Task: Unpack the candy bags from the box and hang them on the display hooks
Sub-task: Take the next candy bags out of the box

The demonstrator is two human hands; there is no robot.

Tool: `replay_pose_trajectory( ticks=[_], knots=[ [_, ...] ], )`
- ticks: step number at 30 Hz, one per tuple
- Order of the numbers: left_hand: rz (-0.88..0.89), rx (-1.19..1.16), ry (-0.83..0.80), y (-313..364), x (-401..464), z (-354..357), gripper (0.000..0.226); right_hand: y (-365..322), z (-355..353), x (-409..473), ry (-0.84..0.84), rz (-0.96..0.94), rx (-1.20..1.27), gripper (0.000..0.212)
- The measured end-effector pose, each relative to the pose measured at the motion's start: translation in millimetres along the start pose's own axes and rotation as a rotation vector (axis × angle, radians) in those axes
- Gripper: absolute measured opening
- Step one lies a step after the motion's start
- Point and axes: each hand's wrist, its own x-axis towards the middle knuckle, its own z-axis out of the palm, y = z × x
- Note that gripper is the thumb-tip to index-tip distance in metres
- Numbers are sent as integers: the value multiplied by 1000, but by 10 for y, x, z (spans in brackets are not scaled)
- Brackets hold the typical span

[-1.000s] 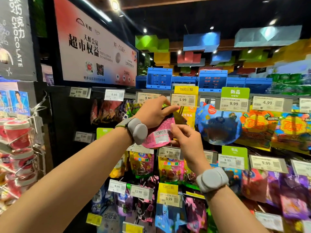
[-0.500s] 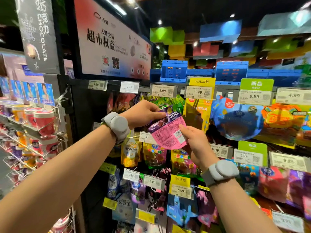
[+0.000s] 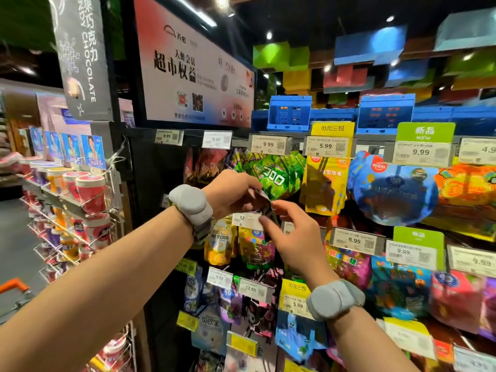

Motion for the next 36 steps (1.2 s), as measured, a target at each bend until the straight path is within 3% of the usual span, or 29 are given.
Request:
replay_pose_trajectory(
  ticks=[3, 6, 12, 18, 22, 25, 26, 31, 36],
  knots=[
    [-40, 63, -36, -45, -29, -30, 15, 39, 16, 3, 56, 69, 71, 11],
    [-72, 143, -46, -120, -41, -69, 39, 108, 33, 23, 68, 174, 194, 27],
    [175, 432, 220, -295, 29, -356, 47, 204, 149, 124, 70, 413, 503, 19],
    [260, 440, 54, -362, -31, -618, 34, 139, 319, 254, -30, 500, 643, 14],
    [291, 417, 105, -397, 22, -813, 29, 65, 452, 435, -151, 526, 600, 9],
    [302, 446, 140, -392, 107, -973, 31, 23, 616, 592, -158, 505, 516, 54],
    [308, 454, 148, -387, 148, -1026, 32, 29, 670, 646, -156, 492, 504, 60],
    [418, 635, 240, -272, 299, -1222, 26, -19, 824, 886, -109, 487, 404, 46],
    [649, 788, 379, -56, 520, -1409, 44, 62, 977, 1121, -58, 470, 283, 56]
  ],
)
